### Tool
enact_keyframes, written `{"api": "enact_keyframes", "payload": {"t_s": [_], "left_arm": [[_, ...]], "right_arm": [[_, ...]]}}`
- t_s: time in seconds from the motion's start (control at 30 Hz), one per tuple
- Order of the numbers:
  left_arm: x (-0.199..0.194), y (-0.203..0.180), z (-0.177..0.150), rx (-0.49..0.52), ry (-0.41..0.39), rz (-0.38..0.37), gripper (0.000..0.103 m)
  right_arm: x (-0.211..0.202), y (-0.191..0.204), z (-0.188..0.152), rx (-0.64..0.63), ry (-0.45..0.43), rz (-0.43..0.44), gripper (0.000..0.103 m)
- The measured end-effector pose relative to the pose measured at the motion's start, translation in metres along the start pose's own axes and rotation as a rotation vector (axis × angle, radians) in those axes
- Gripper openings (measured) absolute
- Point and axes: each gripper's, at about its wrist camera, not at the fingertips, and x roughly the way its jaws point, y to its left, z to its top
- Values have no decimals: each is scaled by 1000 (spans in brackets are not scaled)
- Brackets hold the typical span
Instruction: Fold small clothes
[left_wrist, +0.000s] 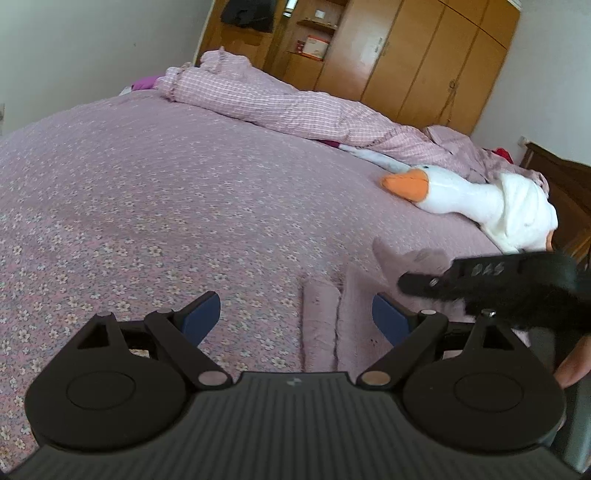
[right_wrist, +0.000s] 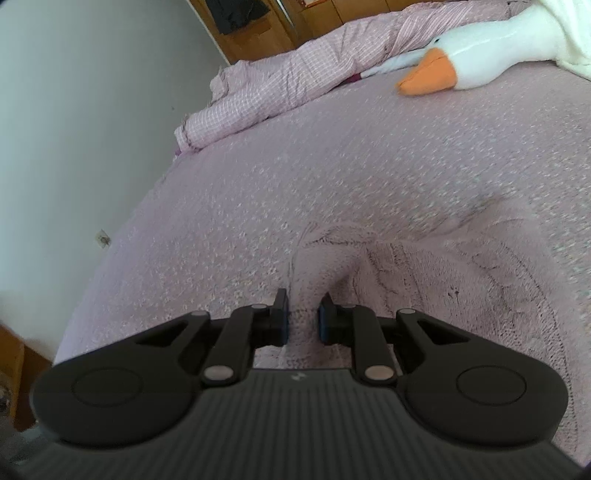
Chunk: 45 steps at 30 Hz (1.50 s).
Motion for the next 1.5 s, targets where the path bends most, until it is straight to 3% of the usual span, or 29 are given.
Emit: {"api": "enact_keyframes", "payload": {"t_s": [0.33, 0.73, 0.87, 0.93, 1.03, 1.13, 1.33, 1.5], "left_arm": [[-11, 13, 11, -71, -61, -6, 94], [-4, 9, 8, -56, -40, -7, 94], [-1, 9, 6, -57, -29, -7, 94], [-1, 9, 5, -51, -25, -8, 94], [-2, 7, 4, -41, -29, -31, 94], [0, 4, 1, -49, -15, -82, 94], [7, -10, -10, -20, 37, -141, 94], [3, -29, -25, 39, 72, -158, 94]], "right_arm": [[22, 7, -13, 56, 24, -17, 19], [25, 11, -8, 144, 3, 45, 19], [38, 18, -15, 67, 54, 20, 22], [40, 16, -18, 68, 38, 14, 24], [32, 4, -21, 140, -17, 75, 32], [18, -8, -20, 145, -51, 86, 52], [-32, -41, -20, 140, -100, 112, 52], [-91, -65, -48, -60, -174, 18, 52]]}}
